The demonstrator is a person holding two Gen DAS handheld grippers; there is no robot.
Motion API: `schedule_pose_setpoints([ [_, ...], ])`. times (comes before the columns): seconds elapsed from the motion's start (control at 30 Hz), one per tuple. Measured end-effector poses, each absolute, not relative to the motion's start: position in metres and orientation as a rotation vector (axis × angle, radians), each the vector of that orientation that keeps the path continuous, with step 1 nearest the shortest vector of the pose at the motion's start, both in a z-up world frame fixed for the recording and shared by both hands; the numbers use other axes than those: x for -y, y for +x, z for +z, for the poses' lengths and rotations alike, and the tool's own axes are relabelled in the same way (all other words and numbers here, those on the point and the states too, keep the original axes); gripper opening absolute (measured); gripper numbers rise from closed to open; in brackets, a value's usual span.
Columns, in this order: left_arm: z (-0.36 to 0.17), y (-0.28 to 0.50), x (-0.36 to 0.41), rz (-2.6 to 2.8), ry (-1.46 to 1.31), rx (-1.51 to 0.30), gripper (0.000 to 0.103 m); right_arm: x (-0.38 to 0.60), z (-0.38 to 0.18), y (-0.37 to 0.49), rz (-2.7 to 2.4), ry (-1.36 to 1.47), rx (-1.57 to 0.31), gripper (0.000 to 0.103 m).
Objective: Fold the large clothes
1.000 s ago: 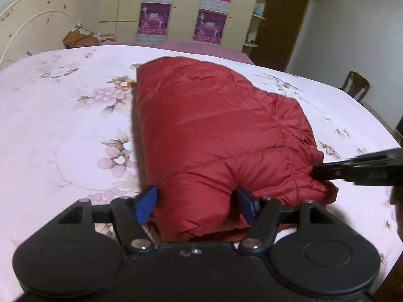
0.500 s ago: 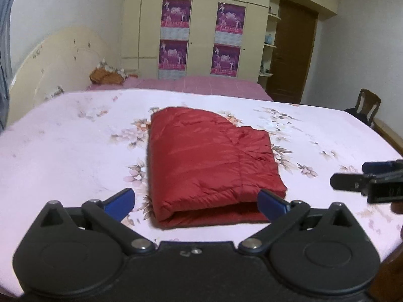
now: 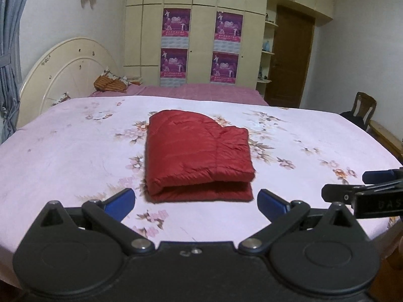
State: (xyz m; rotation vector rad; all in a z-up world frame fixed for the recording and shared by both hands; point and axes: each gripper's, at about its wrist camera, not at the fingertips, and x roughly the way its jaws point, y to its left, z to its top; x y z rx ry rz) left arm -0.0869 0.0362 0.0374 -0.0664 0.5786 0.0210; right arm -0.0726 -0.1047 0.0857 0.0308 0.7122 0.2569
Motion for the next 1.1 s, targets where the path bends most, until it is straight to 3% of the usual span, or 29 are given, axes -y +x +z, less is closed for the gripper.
schedule_pose_setpoints([
  [1.1,0.046,-0.113,-0.004,-0.008,-0.045,-0.537,0.103,0.138,0.107,-0.118,0.234,0.08,-0.683,0.103],
])
